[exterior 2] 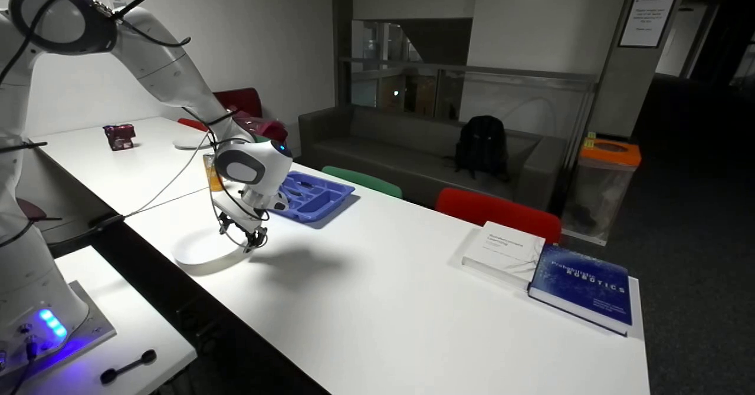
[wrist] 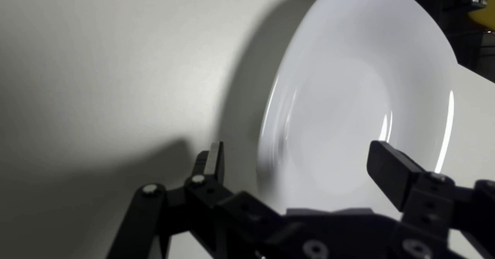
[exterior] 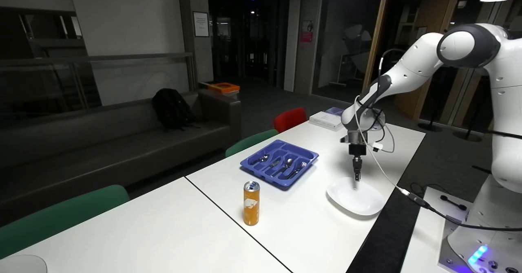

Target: Move the white plate to the right, remove one silver spoon from the blue tray and place it behind the white plate

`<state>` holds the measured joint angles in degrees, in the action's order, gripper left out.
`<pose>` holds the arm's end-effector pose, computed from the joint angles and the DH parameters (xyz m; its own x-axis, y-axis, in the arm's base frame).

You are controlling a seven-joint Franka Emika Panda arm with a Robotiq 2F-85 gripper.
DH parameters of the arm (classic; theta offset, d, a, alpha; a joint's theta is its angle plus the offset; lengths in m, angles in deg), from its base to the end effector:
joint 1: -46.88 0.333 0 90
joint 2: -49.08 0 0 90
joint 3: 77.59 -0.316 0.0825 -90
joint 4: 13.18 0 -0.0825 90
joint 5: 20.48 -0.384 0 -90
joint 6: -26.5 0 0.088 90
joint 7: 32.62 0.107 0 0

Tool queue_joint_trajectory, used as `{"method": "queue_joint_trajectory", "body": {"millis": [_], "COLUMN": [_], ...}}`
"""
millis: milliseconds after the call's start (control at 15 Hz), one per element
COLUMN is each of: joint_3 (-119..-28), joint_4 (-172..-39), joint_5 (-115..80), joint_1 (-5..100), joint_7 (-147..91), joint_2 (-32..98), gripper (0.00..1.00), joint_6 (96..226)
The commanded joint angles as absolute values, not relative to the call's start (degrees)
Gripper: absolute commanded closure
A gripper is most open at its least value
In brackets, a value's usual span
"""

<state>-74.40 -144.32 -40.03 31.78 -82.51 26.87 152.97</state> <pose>0.4528 -0.1397 0.1539 0.9276 0.3167 -0.1984 0.2052 -0.8753 -0.4379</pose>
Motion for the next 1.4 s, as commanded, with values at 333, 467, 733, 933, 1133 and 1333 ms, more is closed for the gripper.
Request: {"method": "queue_joint_trajectory", "body": {"millis": [333,467,733,933,1133,1333], "joint_3": [-75.2,-75.4,-76.0,-76.5,-77.0,-77.4], "joint_4": [-143.9,-143.6,-142.9,-141.9,-141.1,-140.3], "joint_5": [-40.4,-40.5,-41.1,-40.9,-40.8,-40.8], "joint_1": [31.0,30.9,30.8,31.0,30.9,30.8], "joint_7": [-83.5,-83.9,-84.3,-84.0,-83.9,-83.9], "joint_2": [26.6,26.3,25.6,24.4,23.5,22.7], "gripper": [0.0,0.0,0.0,0.0,0.0,0.0], "joint_6": [153.0,152.9,152.8,152.6,152.6,152.1]}}
